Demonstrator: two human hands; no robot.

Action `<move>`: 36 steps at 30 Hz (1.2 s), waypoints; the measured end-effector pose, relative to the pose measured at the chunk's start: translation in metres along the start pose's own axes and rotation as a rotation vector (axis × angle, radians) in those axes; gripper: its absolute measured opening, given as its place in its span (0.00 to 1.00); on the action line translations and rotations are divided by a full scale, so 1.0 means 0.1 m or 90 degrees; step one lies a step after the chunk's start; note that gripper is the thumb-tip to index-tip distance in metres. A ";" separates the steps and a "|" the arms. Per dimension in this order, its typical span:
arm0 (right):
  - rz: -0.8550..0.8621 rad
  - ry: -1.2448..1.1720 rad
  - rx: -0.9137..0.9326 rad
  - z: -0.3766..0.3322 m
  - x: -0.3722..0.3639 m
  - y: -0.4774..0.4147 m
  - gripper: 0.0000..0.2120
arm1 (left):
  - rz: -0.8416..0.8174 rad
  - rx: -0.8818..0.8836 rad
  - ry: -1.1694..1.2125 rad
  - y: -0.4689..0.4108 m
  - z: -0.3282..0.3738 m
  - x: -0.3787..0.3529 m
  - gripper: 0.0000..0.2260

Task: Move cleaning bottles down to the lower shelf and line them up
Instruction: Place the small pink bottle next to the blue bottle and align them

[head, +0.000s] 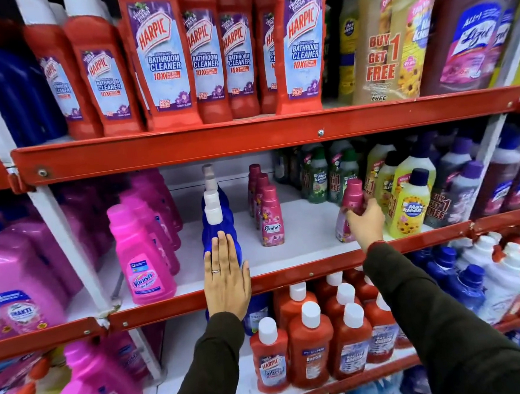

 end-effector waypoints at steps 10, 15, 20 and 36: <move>0.027 -0.012 0.109 -0.27 0.04 0.26 0.27 | 0.011 -0.011 -0.013 0.00 0.02 0.03 0.32; -0.025 -0.021 0.158 -0.48 -0.17 0.49 0.28 | 0.010 -0.010 -0.014 0.00 0.01 0.02 0.32; -0.080 -0.012 0.187 -0.62 -0.47 0.78 0.28 | 0.013 -0.014 -0.016 0.00 0.02 0.03 0.33; -0.129 -0.003 0.176 -0.62 -0.75 1.05 0.27 | 0.001 -0.014 -0.017 0.00 0.01 0.02 0.33</move>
Point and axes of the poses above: each hand's wrist, its own y-axis away from the middle knuckle, its own x-axis out of the back of the hand, z = x × y, the point moved 6 cm from there along -y, towards the middle knuckle, and after that the axes turned 10 degrees about y, right-handed, at the moved point
